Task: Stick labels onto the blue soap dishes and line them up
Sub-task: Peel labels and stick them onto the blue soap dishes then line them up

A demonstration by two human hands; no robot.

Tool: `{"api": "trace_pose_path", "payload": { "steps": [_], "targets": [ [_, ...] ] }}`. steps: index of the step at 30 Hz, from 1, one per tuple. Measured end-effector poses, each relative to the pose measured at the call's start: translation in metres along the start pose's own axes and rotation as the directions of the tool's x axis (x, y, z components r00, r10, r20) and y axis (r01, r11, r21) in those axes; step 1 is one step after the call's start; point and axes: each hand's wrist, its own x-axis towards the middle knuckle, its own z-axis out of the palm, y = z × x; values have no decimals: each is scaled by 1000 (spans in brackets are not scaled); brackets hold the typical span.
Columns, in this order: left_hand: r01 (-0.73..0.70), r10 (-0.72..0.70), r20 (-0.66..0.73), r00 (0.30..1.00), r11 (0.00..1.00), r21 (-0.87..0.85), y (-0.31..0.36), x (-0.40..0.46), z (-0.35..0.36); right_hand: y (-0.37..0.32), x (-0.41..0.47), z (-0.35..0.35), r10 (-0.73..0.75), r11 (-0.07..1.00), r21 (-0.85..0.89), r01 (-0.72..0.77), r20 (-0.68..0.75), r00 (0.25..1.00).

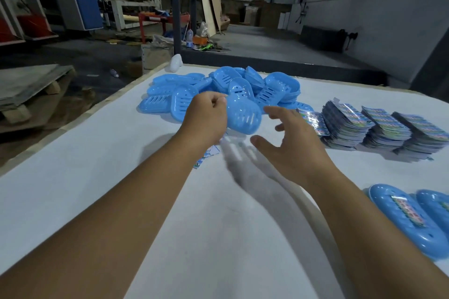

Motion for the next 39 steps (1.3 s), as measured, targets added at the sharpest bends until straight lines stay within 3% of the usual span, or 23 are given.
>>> {"api": "trace_pose_path", "payload": {
  "steps": [3, 5, 9, 13, 15, 17, 19, 20, 23, 26, 39],
  "targets": [
    [207, -168, 147, 975, 928, -310, 1, -14, 5, -1, -2, -1, -56, 997, -51, 57, 36, 998],
    [290, -222, 207, 953, 865, -409, 2, -18, 6, 0, -2, -1, -69, 996, -57, 72, 43, 997],
    [405, -302, 283, 910, 791, -458, 1, -21, 5, 0, 0, -3, -81, 994, -71, 85, 57, 995],
    [430, -327, 301, 896, 808, -403, -1, -22, 2, -1, 0, -5, -55, 995, -73, 63, 112, 992],
    [360, -294, 259, 920, 895, -263, -5, -21, -2, 2, 0, -7, -26, 998, -55, 34, 142, 989],
    [121, -140, 139, 980, 983, 137, -12, -17, -9, 6, 1, -9, 2, 998, -66, 10, 178, 984],
    [-82, 58, 63, 996, 866, 492, -16, -14, -17, 9, 0, -12, 35, 996, -82, -16, 236, 971],
    [-114, 101, 55, 993, 793, 599, -16, -13, -21, 10, -1, -12, 53, 996, -89, -30, 266, 962],
    [-71, 14, 78, 997, 601, 796, -17, -12, -33, 11, -3, -12, 81, 991, -127, -41, 325, 942],
    [-60, -123, 129, 984, 452, 890, -20, -12, -41, 10, -3, -13, 113, 993, -81, -88, 390, 914],
    [-39, -181, 133, 974, 444, 895, -18, -13, -43, 6, -4, -14, 127, 988, -136, -76, 416, 900]
  ]
}}
